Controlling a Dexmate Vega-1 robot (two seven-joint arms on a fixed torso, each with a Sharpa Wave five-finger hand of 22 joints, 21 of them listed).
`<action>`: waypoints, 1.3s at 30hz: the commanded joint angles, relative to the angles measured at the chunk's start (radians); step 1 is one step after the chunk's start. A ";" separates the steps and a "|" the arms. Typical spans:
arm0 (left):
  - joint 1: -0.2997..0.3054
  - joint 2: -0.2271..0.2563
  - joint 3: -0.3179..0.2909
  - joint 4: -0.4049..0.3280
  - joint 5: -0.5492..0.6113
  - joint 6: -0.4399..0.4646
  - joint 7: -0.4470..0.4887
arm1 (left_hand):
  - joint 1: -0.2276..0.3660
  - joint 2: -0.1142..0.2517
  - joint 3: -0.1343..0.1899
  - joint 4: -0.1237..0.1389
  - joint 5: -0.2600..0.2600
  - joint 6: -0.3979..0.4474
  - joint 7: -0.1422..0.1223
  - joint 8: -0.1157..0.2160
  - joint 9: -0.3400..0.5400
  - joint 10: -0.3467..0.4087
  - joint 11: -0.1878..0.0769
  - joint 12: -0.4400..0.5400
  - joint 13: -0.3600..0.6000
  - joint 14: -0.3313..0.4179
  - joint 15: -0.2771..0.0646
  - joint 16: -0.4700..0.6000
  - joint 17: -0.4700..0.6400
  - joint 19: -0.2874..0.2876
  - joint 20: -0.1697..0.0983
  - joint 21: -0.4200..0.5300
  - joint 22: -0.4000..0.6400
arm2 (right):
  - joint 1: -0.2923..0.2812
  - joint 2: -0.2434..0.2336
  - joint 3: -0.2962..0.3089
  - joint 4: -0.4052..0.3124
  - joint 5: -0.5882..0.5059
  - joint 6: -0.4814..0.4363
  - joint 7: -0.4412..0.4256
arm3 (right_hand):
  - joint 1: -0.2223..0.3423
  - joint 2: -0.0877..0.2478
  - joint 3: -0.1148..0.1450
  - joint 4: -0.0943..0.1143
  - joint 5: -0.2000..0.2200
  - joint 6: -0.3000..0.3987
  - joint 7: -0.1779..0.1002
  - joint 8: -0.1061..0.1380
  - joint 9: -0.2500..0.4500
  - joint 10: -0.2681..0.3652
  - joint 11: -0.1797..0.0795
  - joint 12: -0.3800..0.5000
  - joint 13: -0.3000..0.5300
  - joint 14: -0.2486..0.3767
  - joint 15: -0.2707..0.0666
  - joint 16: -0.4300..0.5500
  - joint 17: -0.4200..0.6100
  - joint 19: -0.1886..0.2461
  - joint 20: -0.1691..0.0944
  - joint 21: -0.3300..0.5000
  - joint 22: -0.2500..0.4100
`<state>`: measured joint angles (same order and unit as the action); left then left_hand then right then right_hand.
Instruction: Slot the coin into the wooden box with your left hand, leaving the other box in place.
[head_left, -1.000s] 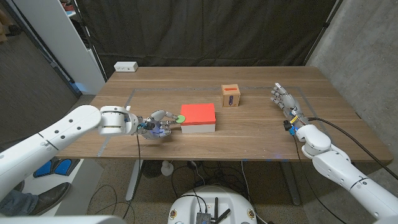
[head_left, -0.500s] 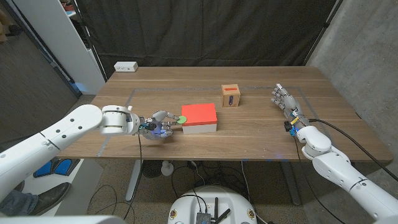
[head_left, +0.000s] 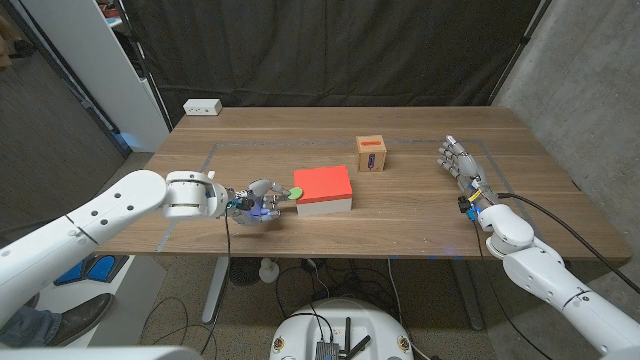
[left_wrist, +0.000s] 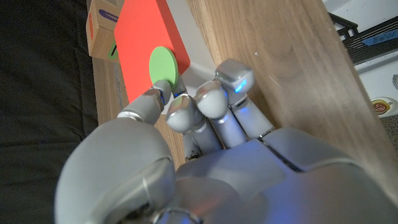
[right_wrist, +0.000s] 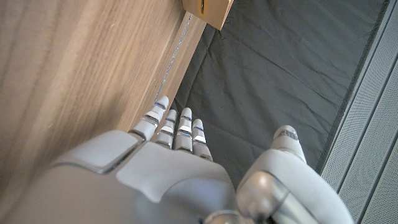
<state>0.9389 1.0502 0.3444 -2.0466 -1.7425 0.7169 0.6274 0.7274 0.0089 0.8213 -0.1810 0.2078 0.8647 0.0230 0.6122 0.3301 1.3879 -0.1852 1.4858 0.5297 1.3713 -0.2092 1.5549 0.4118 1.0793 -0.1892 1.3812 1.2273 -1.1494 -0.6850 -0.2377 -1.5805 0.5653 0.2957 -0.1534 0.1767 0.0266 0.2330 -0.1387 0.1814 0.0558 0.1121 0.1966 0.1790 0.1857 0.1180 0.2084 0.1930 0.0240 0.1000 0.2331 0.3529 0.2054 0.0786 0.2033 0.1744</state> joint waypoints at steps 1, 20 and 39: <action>0.044 -0.001 -0.019 -0.026 -0.002 -0.065 0.018 | 0.031 0.044 0.017 -0.004 0.009 0.042 -0.005 0.023 0.016 0.000 0.013 0.009 0.002 -0.004 0.000 0.000 0.003 -0.012 -0.024 0.017 0.007 | -0.021 0.001 0.007 -0.012 0.001 0.005 -0.013 | 0.013 0.000 0.001 -0.001 -0.001 0.004 -0.004 0.001 0.005 0.010 -0.004 0.009 0.006 0.004 -0.001 0.004 0.000 0.008 0.003 0.000 0.002; 0.081 -0.007 -0.040 -0.037 0.071 -0.117 -0.047 | 0.076 0.057 0.016 -0.008 0.010 0.089 0.013 0.032 0.012 0.001 0.028 0.018 0.001 -0.005 0.001 0.004 0.003 -0.030 -0.023 0.054 0.005 | -0.051 -0.001 0.016 -0.058 -0.020 -0.006 -0.053 | 0.013 0.000 0.001 -0.001 -0.001 0.004 -0.005 0.000 0.005 0.014 -0.004 0.008 0.007 0.006 0.004 0.003 0.000 0.012 0.006 0.000 0.002; 0.172 -0.005 -0.130 -0.090 0.144 -0.209 -0.085 | 0.091 0.057 0.006 -0.003 0.011 0.091 0.013 0.032 0.019 -0.003 0.028 0.028 0.009 -0.006 0.002 0.007 0.001 -0.039 -0.023 0.064 0.000 | -0.048 0.001 0.013 -0.076 -0.038 -0.012 -0.061 | 0.014 0.001 0.000 -0.001 -0.001 0.004 -0.005 0.000 0.005 0.017 -0.006 0.006 0.008 0.008 0.001 0.003 -0.001 0.014 0.006 -0.001 0.002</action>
<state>1.0651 1.0462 0.2605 -2.1108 -1.6432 0.5589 0.5684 0.7824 0.0424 0.8301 -0.1821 0.2150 0.8949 0.0288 0.6344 0.3416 1.3878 -0.1607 1.5092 0.5389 1.3716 -0.2090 1.5549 0.4125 1.0485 -0.1734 1.4389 1.2247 -1.1962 -0.6845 -0.2235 -1.6433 0.5376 0.2886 -0.2077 0.1767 0.0266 0.2330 -0.1387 0.1814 0.0587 0.1093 0.1966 0.1790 0.1909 0.1125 0.2084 0.1977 0.0239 0.0999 0.2329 0.3529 0.2126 0.0858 0.2033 0.1744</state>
